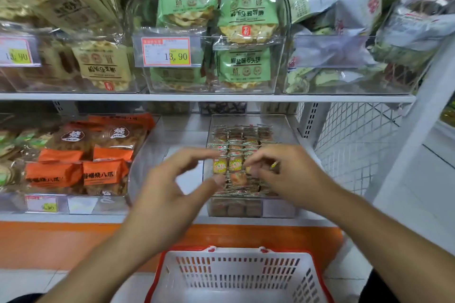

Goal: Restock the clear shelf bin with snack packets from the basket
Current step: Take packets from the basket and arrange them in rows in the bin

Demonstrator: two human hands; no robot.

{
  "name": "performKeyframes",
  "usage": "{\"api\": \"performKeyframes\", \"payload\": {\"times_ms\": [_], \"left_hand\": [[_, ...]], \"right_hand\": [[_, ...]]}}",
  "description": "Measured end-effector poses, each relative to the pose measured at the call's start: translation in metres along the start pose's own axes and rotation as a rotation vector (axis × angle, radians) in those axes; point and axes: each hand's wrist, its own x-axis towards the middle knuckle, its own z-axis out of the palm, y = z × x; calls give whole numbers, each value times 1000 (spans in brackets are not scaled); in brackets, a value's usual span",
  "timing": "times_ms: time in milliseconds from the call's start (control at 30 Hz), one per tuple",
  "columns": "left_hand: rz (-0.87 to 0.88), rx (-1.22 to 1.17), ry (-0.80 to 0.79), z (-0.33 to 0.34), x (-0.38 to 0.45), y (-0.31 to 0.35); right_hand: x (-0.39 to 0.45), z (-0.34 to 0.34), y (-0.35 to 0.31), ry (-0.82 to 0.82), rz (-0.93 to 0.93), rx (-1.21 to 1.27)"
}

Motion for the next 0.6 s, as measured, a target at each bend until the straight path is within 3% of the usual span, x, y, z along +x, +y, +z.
{"api": "performKeyframes", "payload": {"times_ms": [100, 367, 600], "left_hand": [[-93, 65, -140, 36, 1, -33], [-139, 266, -257, 55, 1, -84], [-138, 255, -241, 58, -1, -91]], "right_hand": [[17, 45, 43, -193, 135, -182], [47, 88, 80, -320, 209, -311], [58, 96, 90, -218, 226, -222]]}}
